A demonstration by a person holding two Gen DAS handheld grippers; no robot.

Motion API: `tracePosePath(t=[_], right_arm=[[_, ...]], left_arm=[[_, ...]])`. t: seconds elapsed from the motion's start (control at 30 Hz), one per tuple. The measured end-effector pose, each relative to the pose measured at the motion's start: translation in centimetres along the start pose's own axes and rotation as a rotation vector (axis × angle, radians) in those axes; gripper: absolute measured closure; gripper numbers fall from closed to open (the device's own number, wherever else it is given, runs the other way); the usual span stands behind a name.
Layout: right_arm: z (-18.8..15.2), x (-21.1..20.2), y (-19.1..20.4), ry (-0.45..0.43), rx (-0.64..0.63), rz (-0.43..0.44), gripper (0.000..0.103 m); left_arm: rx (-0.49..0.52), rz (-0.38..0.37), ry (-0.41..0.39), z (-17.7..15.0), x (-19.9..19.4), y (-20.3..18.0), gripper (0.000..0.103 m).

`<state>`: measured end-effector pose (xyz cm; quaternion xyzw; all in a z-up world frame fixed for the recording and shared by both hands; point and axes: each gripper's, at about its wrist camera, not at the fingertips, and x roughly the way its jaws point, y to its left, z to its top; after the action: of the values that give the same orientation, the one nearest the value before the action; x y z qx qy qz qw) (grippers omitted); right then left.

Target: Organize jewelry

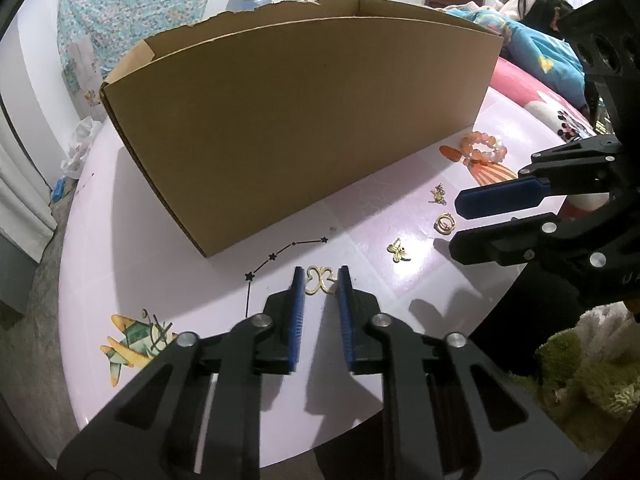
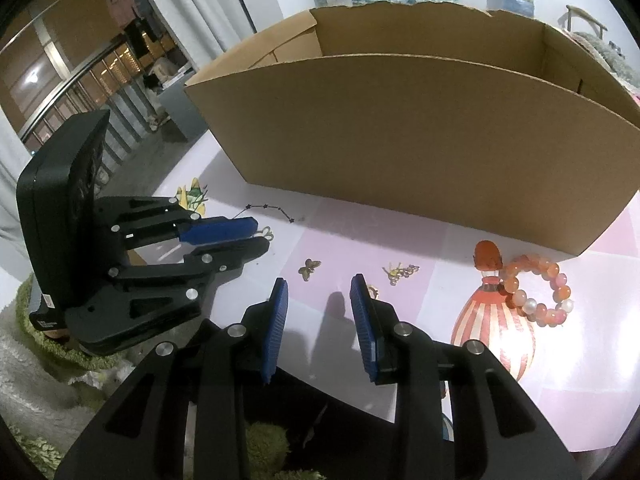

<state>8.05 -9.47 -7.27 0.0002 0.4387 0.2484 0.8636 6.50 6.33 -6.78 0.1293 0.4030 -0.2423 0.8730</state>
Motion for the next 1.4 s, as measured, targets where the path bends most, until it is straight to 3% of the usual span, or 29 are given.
tracePosePath(t=[0.23,0.5,0.9,1.4], right_arm=[[-0.1,-0.4,0.0,-0.012,-0.007,-0.012,0.070],[1.2,0.7,1.5,-0.003,-0.144,-0.040,0.070],[1.7,3.1,2.6,0.046,-0.249,-0.084,0.070],[0.8,3.3,2.9,0.054,-0.230,-0.119,0.076]], left_arm=[[-0.002,0.007,-0.019,-0.2,-0.1,-0.1,0.088],[-0.025,0.024,-0.022,-0.5,-0.3,0.5,0.088],[-0.035,0.015,-0.029,-0.5,-0.3,0.7,0.088],[-0.037,0.009,-0.034,-0.7,-0.2,0.8,0.088]])
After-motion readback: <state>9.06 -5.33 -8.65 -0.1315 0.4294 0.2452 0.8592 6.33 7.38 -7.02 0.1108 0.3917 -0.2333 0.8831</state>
